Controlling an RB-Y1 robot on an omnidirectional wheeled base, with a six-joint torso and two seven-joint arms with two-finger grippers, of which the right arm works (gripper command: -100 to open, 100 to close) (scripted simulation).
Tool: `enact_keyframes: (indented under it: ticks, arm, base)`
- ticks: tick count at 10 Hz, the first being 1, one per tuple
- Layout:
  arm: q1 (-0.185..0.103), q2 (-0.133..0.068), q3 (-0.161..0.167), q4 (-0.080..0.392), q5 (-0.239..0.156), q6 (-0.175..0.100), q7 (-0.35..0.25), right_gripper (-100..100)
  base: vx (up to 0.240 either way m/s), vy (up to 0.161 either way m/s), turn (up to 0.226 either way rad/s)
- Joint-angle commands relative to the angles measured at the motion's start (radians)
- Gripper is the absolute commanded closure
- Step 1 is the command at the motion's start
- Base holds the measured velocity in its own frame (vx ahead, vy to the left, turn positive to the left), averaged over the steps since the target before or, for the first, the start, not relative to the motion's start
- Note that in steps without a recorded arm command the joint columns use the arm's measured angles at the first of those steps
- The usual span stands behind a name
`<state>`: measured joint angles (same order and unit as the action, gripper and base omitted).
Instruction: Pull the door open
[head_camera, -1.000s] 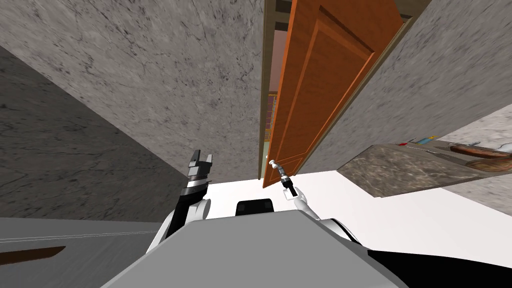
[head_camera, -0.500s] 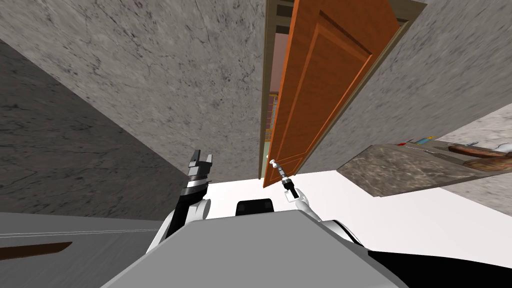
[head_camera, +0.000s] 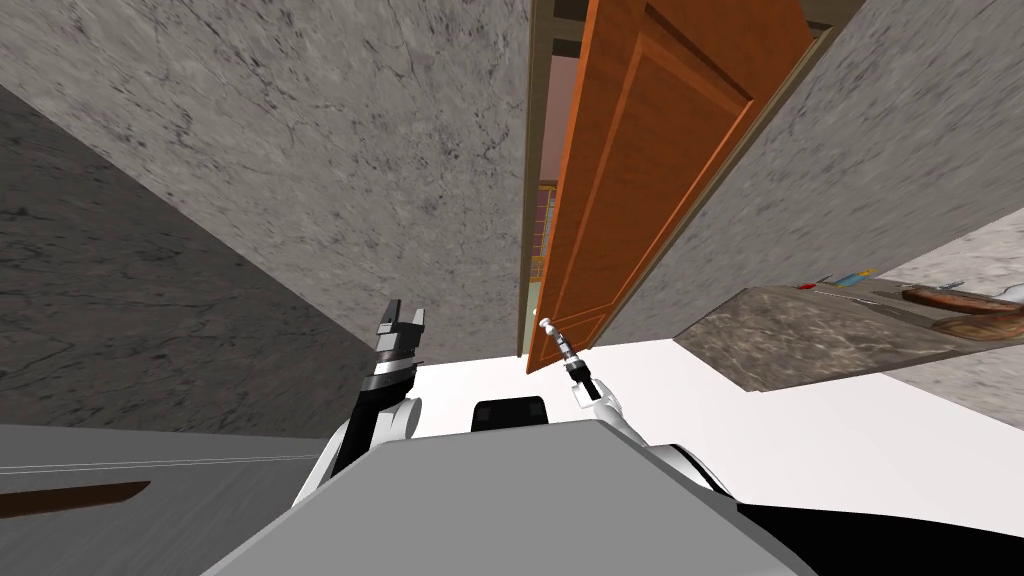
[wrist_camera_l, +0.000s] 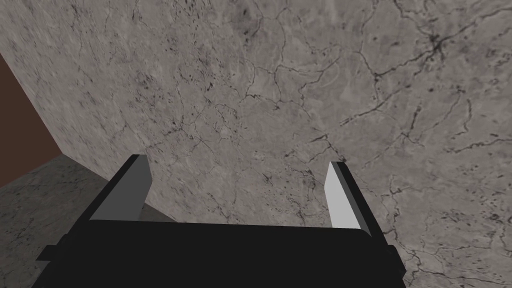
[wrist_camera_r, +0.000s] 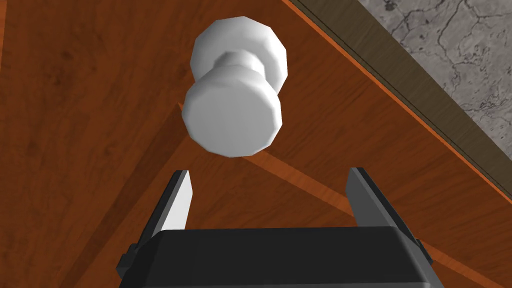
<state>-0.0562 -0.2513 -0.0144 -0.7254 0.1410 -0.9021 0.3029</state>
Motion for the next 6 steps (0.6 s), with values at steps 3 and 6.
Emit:
enact_keyframes:
  ticks: [3, 6]
  arm:
    - [0.008, -0.007, -0.007, 0.008, 0.029, -0.017, 0.096, -100]
    - [0.017, -0.015, -0.014, 0.017, 0.058, -0.035, 0.173, -100]
  base:
    - [-0.018, 0.003, 0.000]
    - [-0.018, 0.002, -0.001]
